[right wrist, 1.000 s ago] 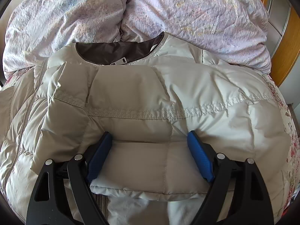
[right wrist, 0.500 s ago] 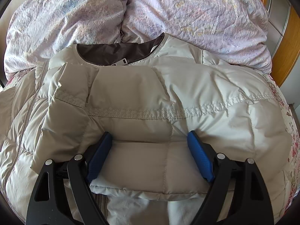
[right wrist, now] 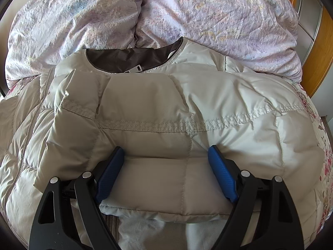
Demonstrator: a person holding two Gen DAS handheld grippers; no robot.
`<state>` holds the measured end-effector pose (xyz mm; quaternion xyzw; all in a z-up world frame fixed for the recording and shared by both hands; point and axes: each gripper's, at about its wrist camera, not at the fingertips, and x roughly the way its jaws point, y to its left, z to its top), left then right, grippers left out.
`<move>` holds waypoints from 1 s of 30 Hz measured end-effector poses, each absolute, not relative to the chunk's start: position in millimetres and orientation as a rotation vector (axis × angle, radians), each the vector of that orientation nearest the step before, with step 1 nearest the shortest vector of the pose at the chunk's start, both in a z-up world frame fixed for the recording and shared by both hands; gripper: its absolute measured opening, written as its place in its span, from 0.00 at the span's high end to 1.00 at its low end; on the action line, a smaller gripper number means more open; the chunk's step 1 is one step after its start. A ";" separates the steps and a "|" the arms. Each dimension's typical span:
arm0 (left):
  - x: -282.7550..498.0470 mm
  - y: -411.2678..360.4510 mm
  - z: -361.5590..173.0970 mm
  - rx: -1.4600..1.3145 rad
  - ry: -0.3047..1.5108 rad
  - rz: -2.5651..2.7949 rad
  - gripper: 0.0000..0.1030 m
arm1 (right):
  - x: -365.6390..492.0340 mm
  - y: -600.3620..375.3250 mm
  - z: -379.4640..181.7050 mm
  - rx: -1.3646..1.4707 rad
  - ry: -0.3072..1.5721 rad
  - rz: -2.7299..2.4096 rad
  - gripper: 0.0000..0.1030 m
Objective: Fold large clothes
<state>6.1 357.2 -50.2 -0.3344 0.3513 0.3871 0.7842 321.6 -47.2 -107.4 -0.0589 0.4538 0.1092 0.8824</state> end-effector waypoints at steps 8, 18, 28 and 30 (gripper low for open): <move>54.1 311.5 21.9 -0.534 0.673 0.699 0.96 | 322.8 -46.0 -105.3 -0.121 0.963 0.237 0.18; 141.5 179.3 78.6 -0.298 0.623 0.362 0.96 | 317.2 -58.4 -96.2 -0.076 0.999 0.292 0.18; 211.6 46.2 39.1 -0.194 0.747 0.059 0.96 | 298.5 -113.0 -78.2 -0.036 0.932 0.255 0.18; 226.3 26.9 22.5 -0.180 0.785 0.039 0.96 | 296.7 -124.6 -76.6 -0.029 0.925 0.247 0.18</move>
